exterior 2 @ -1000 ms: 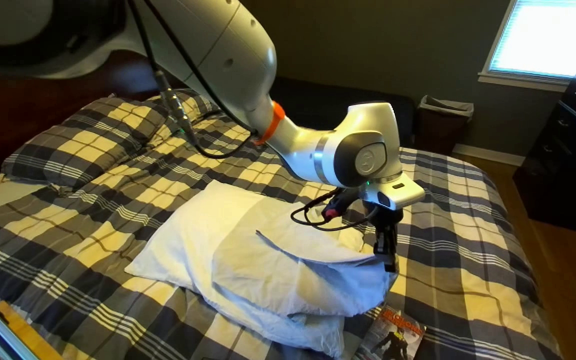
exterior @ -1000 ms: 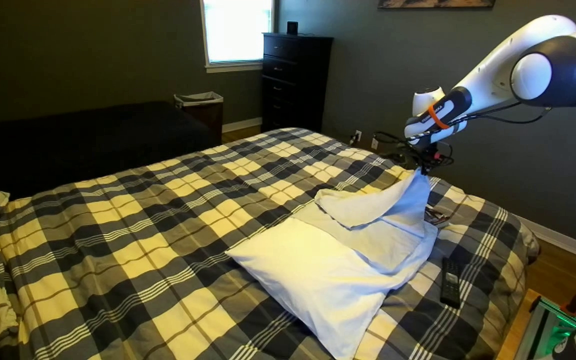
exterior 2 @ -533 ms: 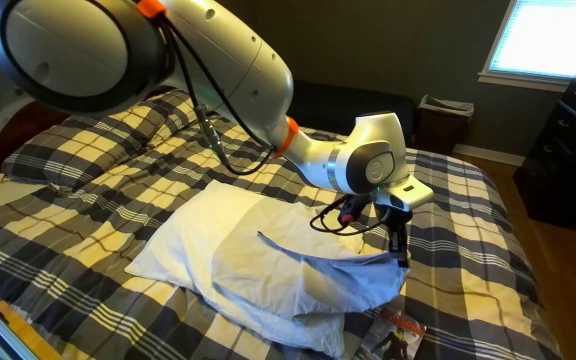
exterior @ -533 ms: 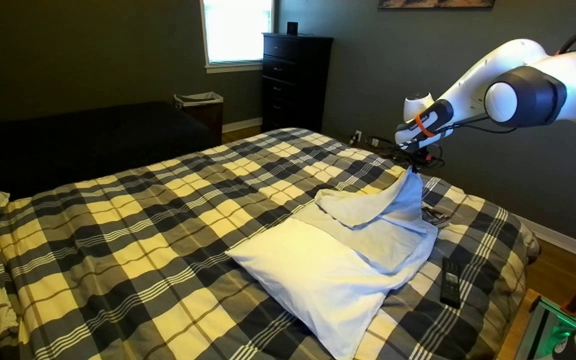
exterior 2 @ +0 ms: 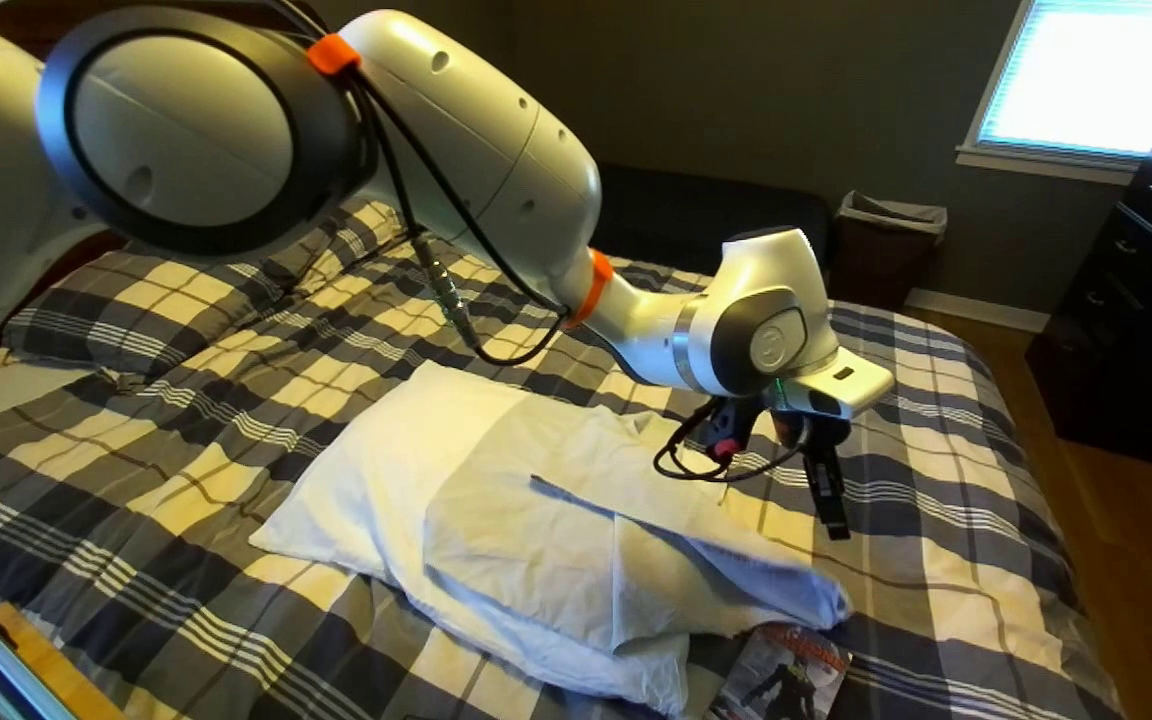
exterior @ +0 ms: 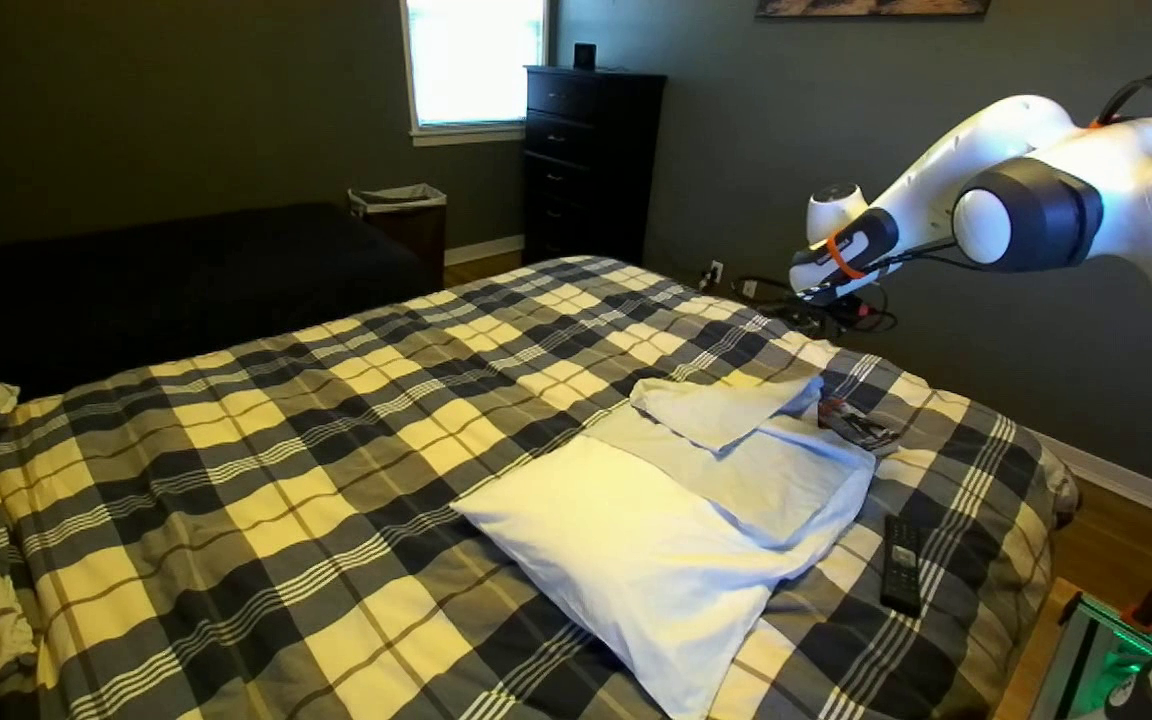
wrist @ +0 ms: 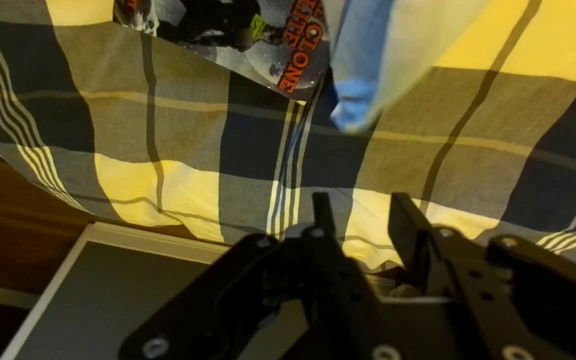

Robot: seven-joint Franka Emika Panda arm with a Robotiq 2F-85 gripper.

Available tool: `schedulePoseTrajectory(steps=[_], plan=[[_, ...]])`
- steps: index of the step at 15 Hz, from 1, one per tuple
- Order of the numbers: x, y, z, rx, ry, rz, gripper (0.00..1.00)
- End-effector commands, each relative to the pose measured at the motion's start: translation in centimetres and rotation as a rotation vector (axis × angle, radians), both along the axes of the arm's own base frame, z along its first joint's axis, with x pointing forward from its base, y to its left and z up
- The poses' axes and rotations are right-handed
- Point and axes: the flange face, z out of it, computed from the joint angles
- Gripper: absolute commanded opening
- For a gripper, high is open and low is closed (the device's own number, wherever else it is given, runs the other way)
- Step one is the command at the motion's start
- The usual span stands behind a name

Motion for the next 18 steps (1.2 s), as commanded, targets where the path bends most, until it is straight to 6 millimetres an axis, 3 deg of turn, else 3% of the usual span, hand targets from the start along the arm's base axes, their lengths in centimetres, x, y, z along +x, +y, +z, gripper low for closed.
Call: schedulePoseTrajectory(steps=[1, 5, 6, 10, 18], plan=[[-1.1, 2.0, 1.4, 0.073, 0.030, 0.136, 0.69], [-2.8, 5.7, 1.2, 0.133, 0.131, 0.334, 0.97], [-3.2, 6.4, 1.2, 0.150, 0.160, 0.378, 1.00], [-4.7, 9.9, 0.6, 0.267, 0.246, 0.534, 1.00], [-4.9, 17.5, 0.2, 0.507, 0.460, 0.753, 1.00]])
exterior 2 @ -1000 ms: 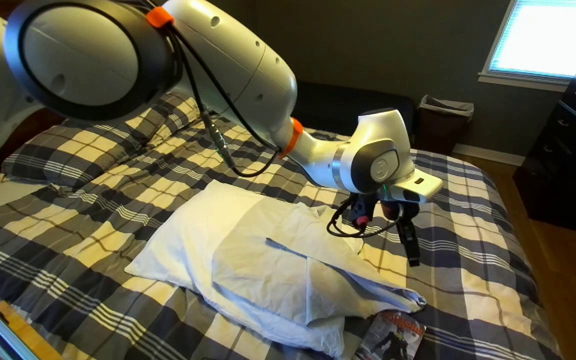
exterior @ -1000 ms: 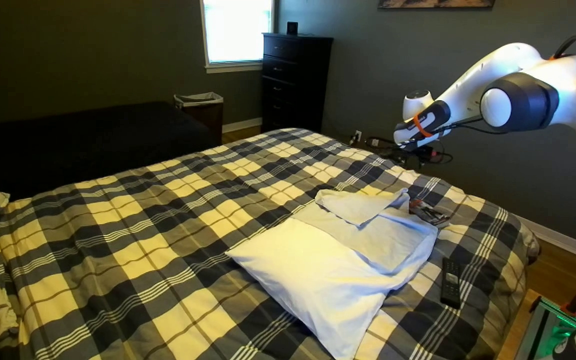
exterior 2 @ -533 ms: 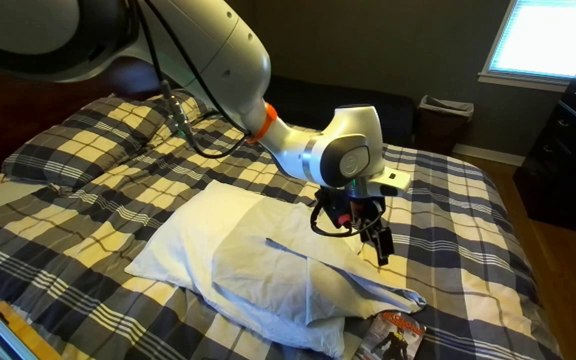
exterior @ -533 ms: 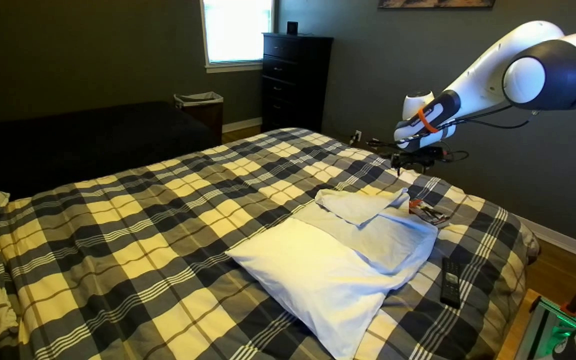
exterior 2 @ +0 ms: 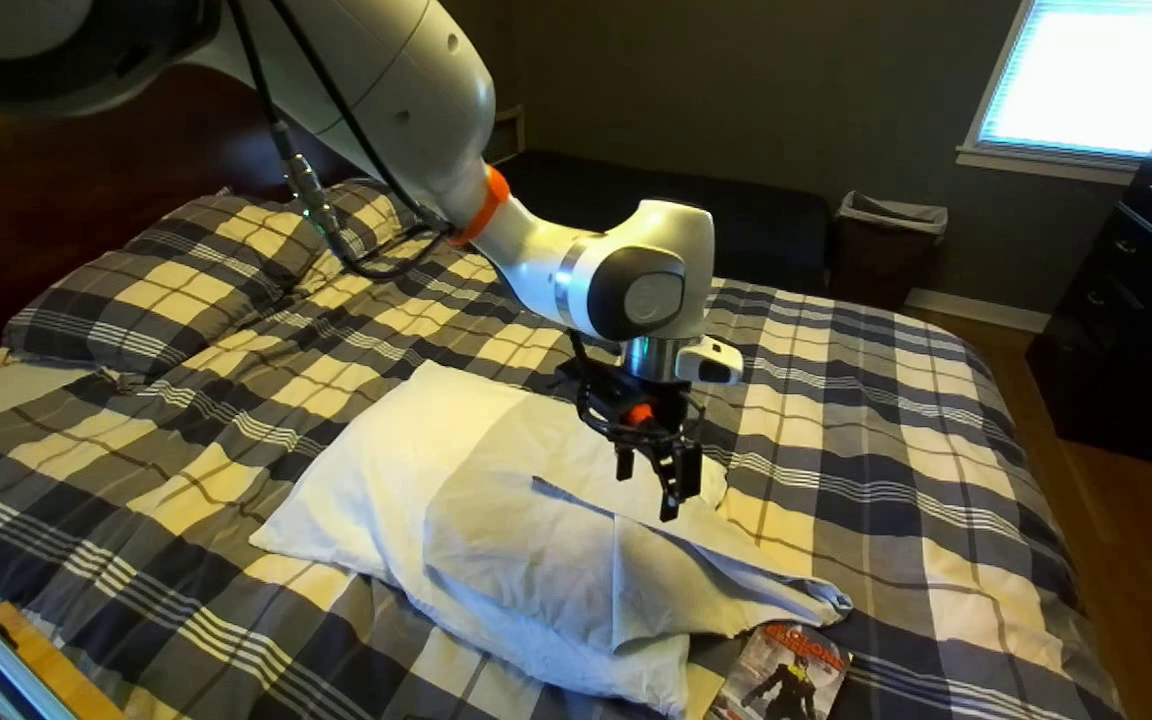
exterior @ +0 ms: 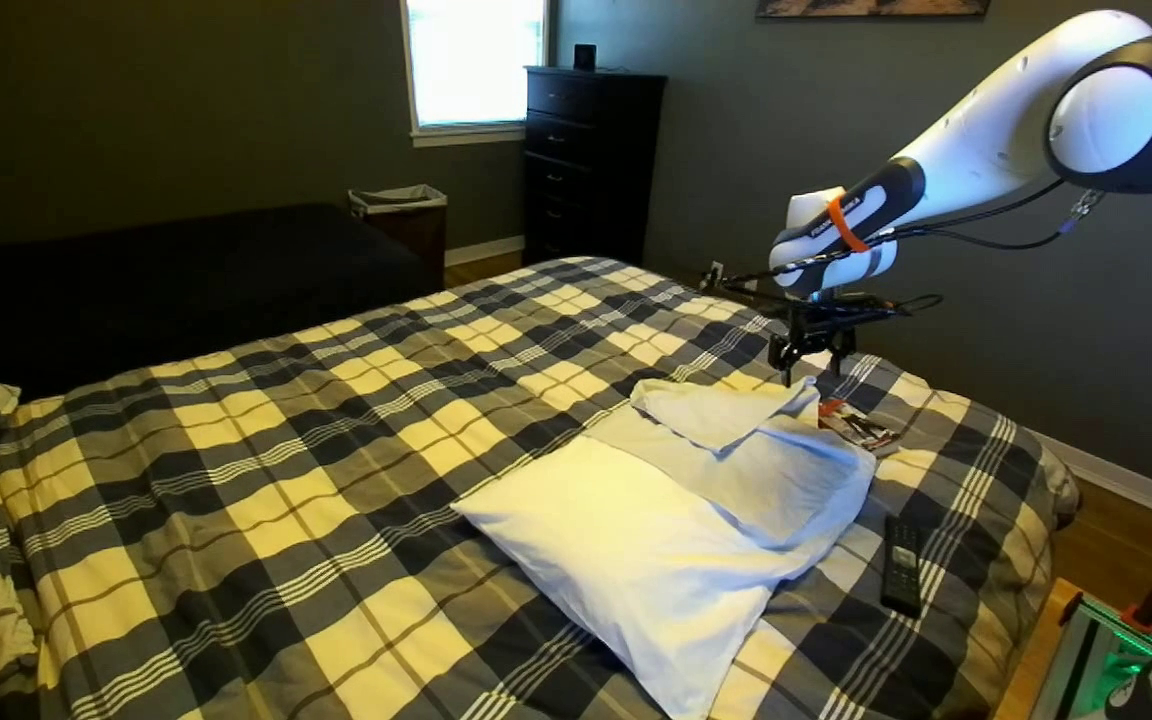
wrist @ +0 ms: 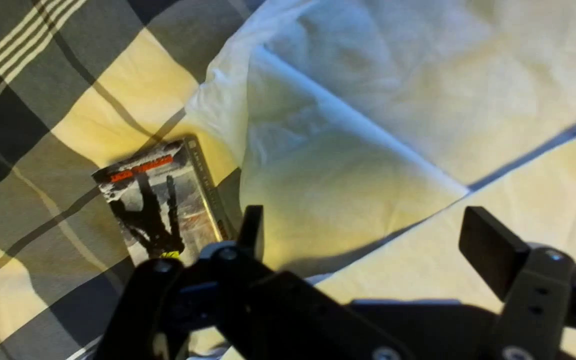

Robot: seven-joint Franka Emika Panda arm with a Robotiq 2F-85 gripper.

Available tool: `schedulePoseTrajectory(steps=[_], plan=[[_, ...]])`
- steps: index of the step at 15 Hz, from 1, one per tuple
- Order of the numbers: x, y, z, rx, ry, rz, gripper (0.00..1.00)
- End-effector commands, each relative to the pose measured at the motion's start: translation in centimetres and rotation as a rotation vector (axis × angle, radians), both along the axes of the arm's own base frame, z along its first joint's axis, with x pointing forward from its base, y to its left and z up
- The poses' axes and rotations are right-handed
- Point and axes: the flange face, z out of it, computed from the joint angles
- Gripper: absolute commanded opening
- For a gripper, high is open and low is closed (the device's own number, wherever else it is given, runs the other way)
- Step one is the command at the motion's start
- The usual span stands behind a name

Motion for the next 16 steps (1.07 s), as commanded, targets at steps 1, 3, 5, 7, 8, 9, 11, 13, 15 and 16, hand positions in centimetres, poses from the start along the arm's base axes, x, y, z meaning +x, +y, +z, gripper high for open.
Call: schedulePoseTrajectory(steps=[1, 3, 5, 7, 8, 9, 11, 13, 15, 16], plan=[[-0.6, 3.4, 0.6, 0.062, 0.080, 0.074, 1.00], [0.3, 2.7, 0.4, 0.038, 0.060, 0.051, 1.00], [0.6, 3.6, 0.7, 0.041, 0.063, 0.064, 1.00], [0.2, 2.9, 0.5, 0.042, 0.056, 0.073, 1.00], [0.2, 3.4, 0.1, 0.037, 0.047, 0.099, 1.00], [0.2, 4.3, -0.4, 0.040, 0.045, 0.149, 1.00], [0.1, 5.9, -1.2, 0.032, 0.005, 0.219, 1.00], [-0.1, 7.3, -2.1, 0.002, -0.055, 0.281, 1.00], [0.0, 9.0, -3.1, -0.022, -0.131, 0.342, 1.00], [0.0, 9.7, -3.5, -0.029, -0.154, 0.369, 1.00]])
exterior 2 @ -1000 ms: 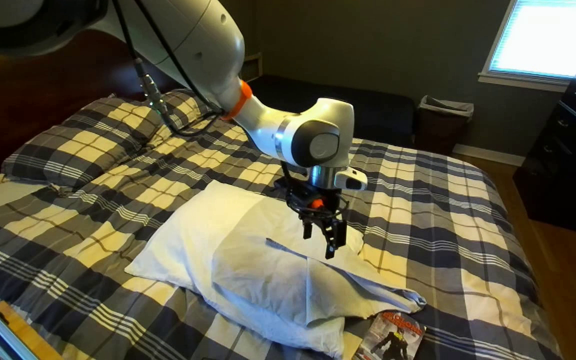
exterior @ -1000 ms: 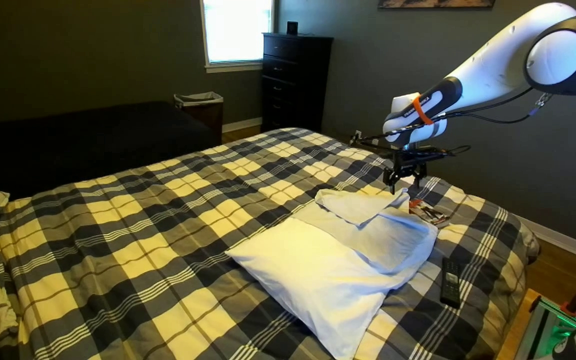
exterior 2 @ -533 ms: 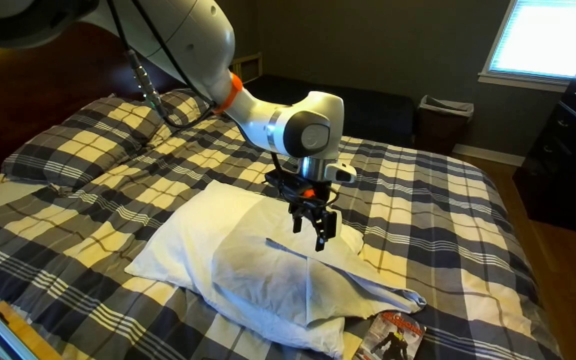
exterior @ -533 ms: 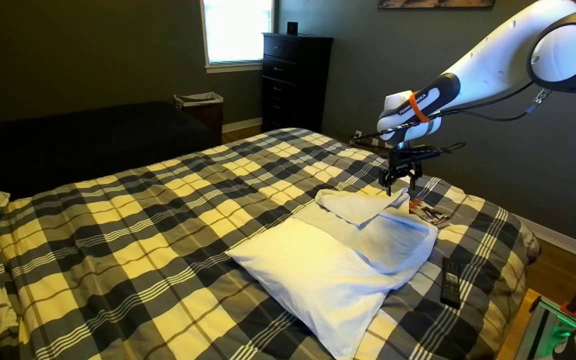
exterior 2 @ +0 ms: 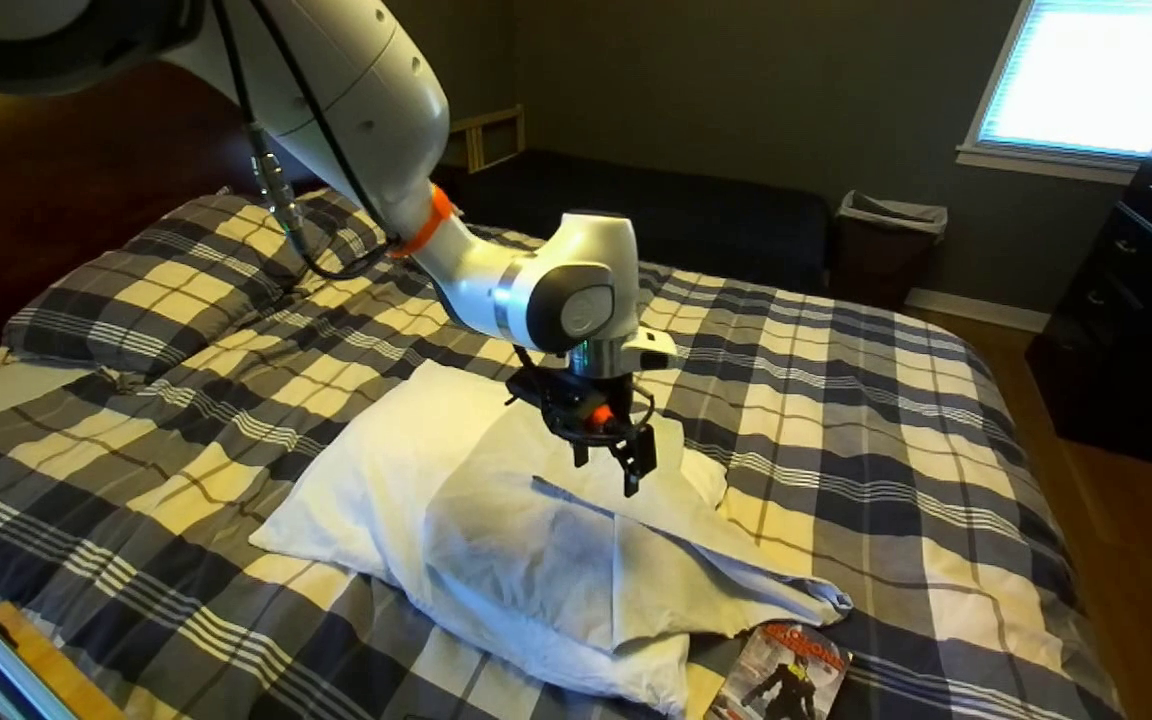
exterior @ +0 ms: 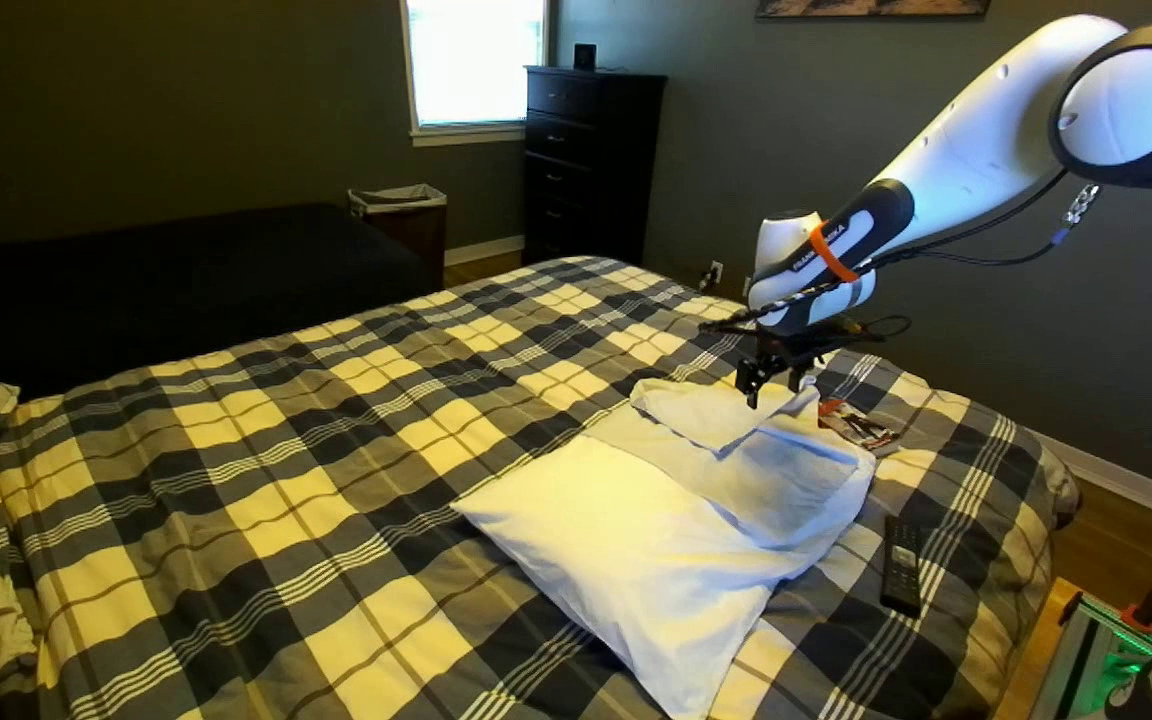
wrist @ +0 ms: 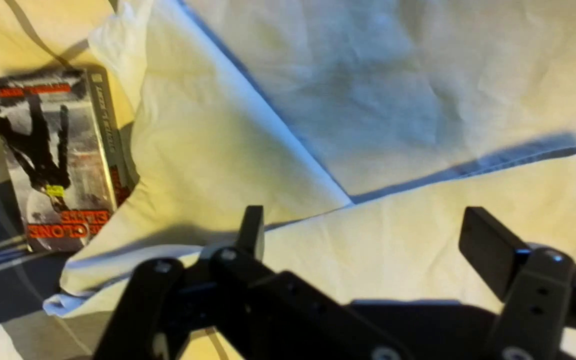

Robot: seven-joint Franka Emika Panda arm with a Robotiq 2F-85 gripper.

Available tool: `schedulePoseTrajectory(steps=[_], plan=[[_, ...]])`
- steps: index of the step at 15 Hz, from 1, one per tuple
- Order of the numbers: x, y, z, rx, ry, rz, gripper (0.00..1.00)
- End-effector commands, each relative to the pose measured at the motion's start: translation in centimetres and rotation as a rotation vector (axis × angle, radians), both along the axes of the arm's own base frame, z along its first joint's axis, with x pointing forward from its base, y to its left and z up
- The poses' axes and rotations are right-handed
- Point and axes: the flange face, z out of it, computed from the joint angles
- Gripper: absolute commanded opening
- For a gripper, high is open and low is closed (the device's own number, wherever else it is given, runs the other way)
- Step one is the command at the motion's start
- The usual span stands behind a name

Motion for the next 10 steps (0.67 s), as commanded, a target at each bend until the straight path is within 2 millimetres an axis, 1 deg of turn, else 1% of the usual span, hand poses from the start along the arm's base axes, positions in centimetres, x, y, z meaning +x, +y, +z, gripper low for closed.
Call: schedulePoseTrajectory(steps=[1, 5, 10], plan=[[-0.8, 2.9, -1.3, -0.016, -0.074, 0.107, 1.00], [-0.6, 5.5, -2.2, -0.024, -0.070, 0.184, 1.00], [0.5, 8.0, -2.7, -0.052, -0.036, 0.260, 1.00]])
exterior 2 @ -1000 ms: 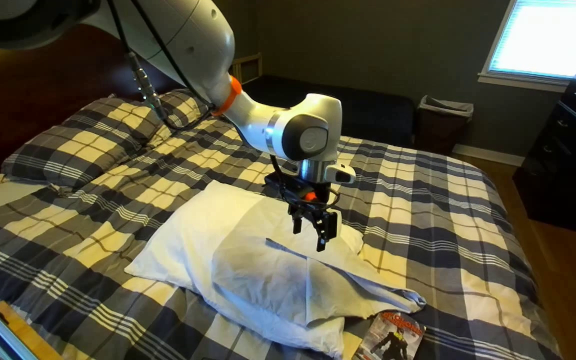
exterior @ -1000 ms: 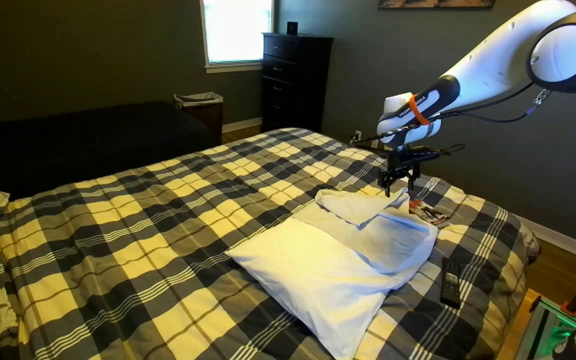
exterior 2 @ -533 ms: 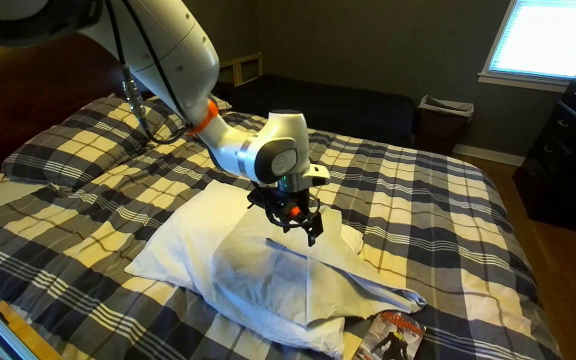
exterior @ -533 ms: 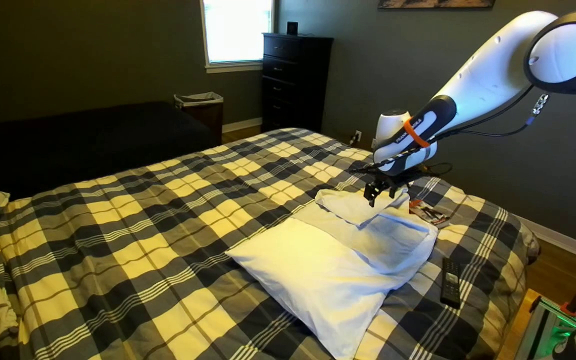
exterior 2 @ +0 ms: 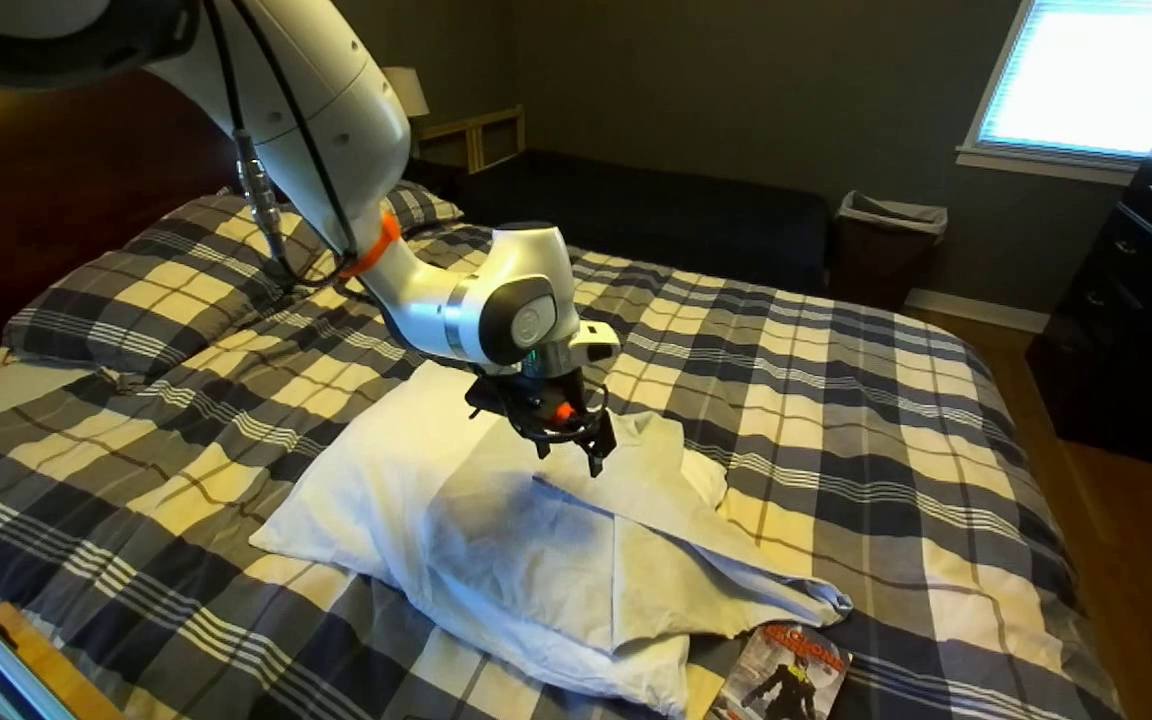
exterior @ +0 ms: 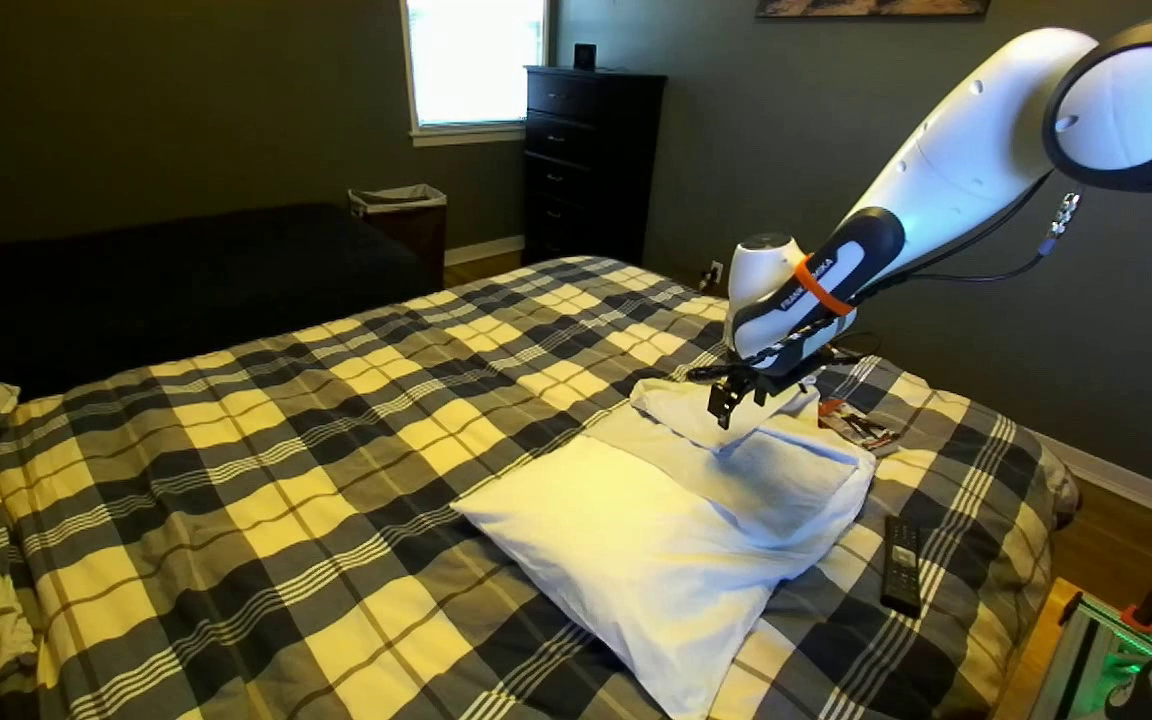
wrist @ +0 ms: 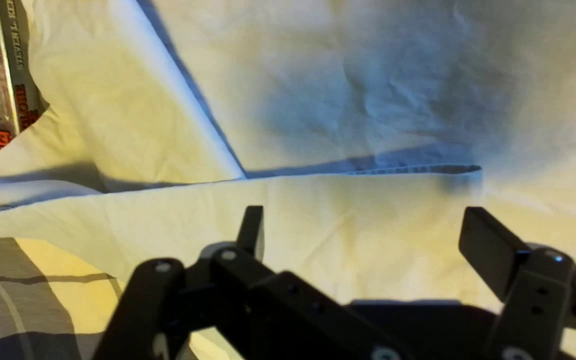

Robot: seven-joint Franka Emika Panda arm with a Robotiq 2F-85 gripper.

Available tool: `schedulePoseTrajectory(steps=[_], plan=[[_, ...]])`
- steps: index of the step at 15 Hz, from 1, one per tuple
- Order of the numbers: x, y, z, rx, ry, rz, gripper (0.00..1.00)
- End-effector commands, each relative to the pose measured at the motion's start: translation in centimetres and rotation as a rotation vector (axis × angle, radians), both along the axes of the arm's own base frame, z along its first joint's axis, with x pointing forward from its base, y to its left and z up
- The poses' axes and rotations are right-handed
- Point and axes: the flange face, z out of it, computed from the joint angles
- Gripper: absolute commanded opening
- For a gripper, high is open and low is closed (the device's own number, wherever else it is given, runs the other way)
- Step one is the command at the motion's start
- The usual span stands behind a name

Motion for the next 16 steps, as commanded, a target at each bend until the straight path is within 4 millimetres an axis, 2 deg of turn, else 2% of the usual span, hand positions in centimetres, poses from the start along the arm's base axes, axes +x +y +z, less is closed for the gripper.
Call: schedulePoseTrajectory(steps=[1, 5, 8, 10, 11, 12, 13, 16], plan=[[0.3, 1.5, -0.9, -0.034, 0.033, 0.062, 1.00], [0.7, 3.1, -2.0, -0.064, 0.058, 0.113, 1.00], [0.8, 3.5, -3.1, -0.091, 0.074, 0.122, 1.00], [1.0, 3.6, -3.5, -0.103, 0.080, 0.128, 0.91], [1.1, 3.7, -3.7, -0.106, 0.082, 0.131, 0.81], [1.2, 3.8, -4.0, -0.109, 0.085, 0.137, 0.78], [1.3, 3.9, -4.1, -0.113, 0.087, 0.139, 0.62], [1.6, 4.0, -4.4, -0.120, 0.090, 0.138, 0.38]])
